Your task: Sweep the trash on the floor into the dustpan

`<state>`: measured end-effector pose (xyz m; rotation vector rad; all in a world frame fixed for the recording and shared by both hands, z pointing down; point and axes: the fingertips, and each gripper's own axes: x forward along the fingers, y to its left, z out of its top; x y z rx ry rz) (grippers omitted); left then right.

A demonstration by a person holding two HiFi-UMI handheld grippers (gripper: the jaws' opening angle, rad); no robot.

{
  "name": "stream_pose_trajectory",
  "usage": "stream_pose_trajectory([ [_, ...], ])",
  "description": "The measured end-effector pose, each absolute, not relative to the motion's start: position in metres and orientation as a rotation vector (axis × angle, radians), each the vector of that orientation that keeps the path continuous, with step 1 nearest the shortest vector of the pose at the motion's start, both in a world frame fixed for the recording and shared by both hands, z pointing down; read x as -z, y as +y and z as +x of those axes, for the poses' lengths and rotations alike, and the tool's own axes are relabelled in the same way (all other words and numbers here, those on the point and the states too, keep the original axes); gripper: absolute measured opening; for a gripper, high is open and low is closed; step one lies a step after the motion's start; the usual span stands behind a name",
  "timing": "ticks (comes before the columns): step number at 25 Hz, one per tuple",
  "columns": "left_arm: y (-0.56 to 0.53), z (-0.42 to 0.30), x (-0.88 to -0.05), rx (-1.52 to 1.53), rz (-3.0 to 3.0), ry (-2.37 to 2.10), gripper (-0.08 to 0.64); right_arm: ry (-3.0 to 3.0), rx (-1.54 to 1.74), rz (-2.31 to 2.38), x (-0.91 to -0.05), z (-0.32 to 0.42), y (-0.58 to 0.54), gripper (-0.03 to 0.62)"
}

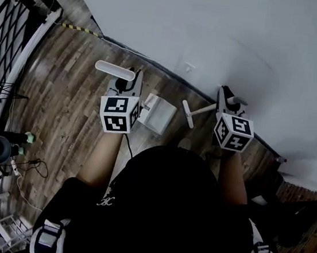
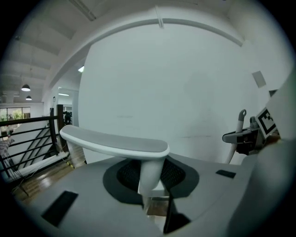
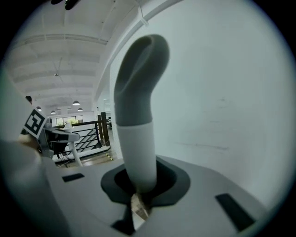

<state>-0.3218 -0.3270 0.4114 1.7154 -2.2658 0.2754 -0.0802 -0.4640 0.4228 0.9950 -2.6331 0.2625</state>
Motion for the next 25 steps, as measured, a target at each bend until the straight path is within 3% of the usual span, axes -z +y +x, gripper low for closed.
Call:
stream_pose_trajectory([
  [25, -0.361, -0.301, -0.414, -0.283, 1.701, -2.228, 0.084, -2.645, -0.346, 1.020, -0.430, -0.053, -0.483, 0.046],
])
